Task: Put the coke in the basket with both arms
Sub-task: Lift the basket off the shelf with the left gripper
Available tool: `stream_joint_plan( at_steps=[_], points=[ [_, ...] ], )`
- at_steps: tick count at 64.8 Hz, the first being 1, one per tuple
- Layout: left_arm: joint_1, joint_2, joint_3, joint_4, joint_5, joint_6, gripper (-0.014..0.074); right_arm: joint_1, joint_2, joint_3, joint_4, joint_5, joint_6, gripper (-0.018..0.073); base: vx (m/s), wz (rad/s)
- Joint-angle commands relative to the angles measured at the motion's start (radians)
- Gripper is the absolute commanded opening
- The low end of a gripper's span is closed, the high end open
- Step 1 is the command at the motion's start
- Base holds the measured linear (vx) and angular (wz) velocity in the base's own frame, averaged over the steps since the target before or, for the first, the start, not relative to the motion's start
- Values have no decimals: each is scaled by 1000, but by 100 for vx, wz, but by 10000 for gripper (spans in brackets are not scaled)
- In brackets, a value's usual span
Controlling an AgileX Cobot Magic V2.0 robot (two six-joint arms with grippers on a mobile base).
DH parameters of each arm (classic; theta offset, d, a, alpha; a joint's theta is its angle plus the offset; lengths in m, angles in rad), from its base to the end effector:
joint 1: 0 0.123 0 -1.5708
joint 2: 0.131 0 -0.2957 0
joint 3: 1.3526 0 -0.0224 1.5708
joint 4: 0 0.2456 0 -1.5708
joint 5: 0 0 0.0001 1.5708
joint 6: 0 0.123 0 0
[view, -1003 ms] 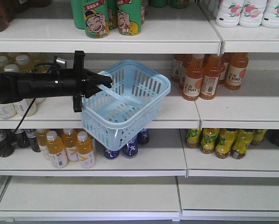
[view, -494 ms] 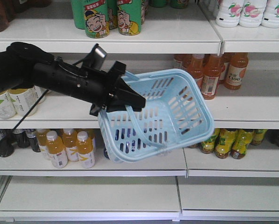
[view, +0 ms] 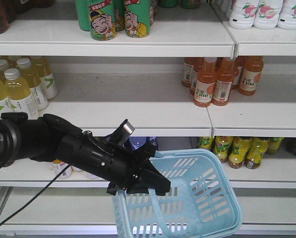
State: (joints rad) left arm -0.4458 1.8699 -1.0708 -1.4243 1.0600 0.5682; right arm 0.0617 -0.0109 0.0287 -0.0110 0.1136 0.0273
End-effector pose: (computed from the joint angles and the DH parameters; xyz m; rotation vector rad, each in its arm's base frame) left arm 0.2782 -0.2507 0.1972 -0.1156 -2.5704 1.6476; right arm 0.0726 0.0043 0.1923 -0.0356 1.6149 0.0593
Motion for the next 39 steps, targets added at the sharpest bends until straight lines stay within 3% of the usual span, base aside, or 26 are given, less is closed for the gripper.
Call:
stream_joint_plan(
  at_steps=[1,18,39],
  points=[
    [-4,-61,22,-153,42,88,-8,1,-13,7,-5,-72,-3,-10,0,0],
    [13,-65,127,-140,87,145,-8,1,-13,7,-5,-72,-3,-10,0,0],
    [93,-111,214,-154,96,181,-8,1,-13,7,-5,-72,-3,-10,0,0]
  ],
)
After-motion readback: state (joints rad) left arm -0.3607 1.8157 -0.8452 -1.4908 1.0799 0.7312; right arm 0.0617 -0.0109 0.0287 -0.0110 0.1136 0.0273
